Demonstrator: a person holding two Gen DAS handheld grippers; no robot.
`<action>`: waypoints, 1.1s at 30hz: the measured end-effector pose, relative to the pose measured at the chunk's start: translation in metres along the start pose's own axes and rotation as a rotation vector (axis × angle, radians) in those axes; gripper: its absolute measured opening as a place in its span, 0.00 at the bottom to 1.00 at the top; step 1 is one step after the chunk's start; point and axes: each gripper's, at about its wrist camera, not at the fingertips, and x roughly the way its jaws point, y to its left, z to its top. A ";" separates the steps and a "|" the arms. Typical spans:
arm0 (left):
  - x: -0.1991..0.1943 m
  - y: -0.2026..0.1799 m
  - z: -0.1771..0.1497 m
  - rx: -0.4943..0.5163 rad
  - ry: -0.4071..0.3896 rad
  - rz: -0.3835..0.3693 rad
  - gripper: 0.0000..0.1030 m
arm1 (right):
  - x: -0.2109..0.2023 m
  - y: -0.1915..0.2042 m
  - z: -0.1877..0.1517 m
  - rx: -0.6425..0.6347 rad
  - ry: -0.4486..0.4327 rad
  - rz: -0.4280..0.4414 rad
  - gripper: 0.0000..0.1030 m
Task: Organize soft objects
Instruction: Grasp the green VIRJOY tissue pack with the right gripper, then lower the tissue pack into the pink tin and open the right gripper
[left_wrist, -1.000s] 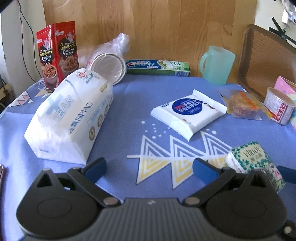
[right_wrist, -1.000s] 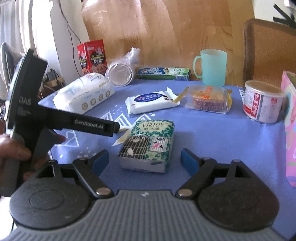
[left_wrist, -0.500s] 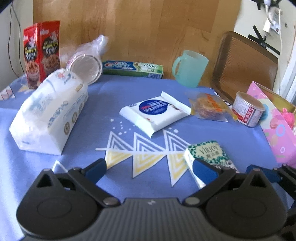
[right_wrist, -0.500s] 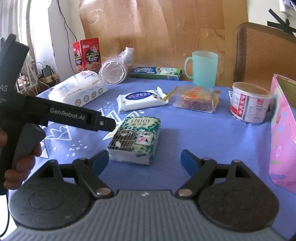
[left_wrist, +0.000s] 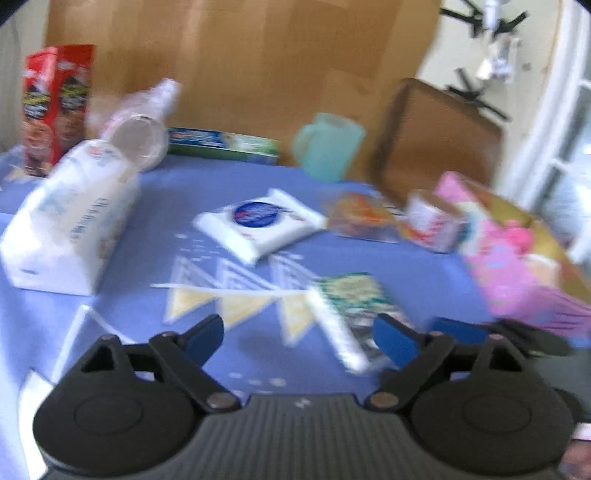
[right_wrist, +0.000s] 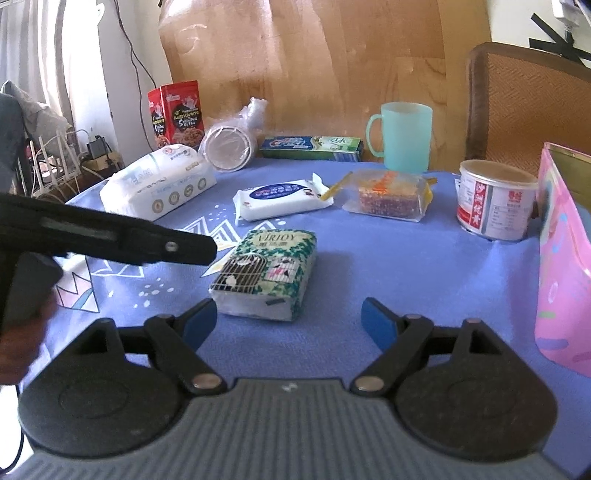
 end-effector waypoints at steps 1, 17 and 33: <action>0.000 -0.001 0.002 0.002 0.002 -0.037 0.84 | 0.001 0.001 0.001 -0.005 0.000 0.000 0.84; 0.026 -0.127 0.042 0.216 -0.007 -0.267 0.36 | -0.061 -0.012 0.007 -0.105 -0.225 -0.175 0.53; 0.122 -0.306 0.052 0.397 0.034 -0.306 0.53 | -0.135 -0.217 -0.015 0.236 -0.227 -0.707 0.60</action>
